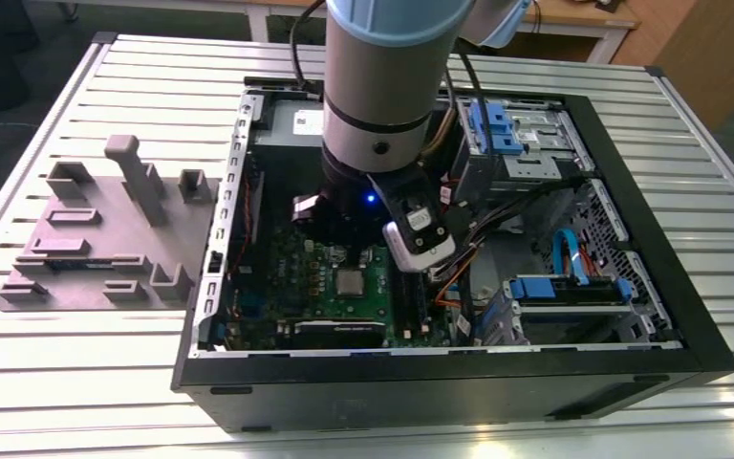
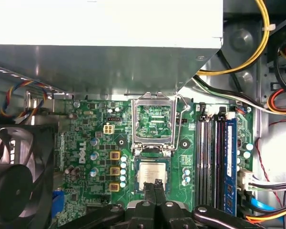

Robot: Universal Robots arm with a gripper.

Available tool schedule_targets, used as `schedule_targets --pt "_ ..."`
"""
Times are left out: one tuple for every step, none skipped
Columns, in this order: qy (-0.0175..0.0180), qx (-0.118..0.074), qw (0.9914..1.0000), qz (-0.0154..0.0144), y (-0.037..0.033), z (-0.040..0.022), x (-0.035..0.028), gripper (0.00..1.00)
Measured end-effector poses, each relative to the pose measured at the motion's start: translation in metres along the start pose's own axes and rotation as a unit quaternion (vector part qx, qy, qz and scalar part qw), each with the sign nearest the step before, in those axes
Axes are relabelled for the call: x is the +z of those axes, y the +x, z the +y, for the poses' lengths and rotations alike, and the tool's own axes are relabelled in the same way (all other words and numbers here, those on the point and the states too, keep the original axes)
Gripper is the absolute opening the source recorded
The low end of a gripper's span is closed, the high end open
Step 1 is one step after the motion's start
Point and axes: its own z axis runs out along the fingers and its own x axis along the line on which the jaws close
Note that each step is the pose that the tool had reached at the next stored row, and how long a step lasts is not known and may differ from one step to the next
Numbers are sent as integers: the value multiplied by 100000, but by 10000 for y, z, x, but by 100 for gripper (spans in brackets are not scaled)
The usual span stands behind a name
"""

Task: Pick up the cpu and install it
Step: 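Close the cpu cover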

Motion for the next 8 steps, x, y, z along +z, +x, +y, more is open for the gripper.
schedule_targets --pt "18 0 100000 3 0 0 -1 10" --pt "30 -3 100000 6 0 0 -1 10" --pt "44 0 100000 7 0 -1 -1 10" --pt "60 0 100000 7 0 -1 -2 10" --pt "69 1 100000 10 0 -1 -2 10" --pt "65 1 100000 6 -1 0 -1 10" --pt "68 -30 100000 14 -15 0 0 10" --pt "75 -66 100000 31 -49 0 2 10"
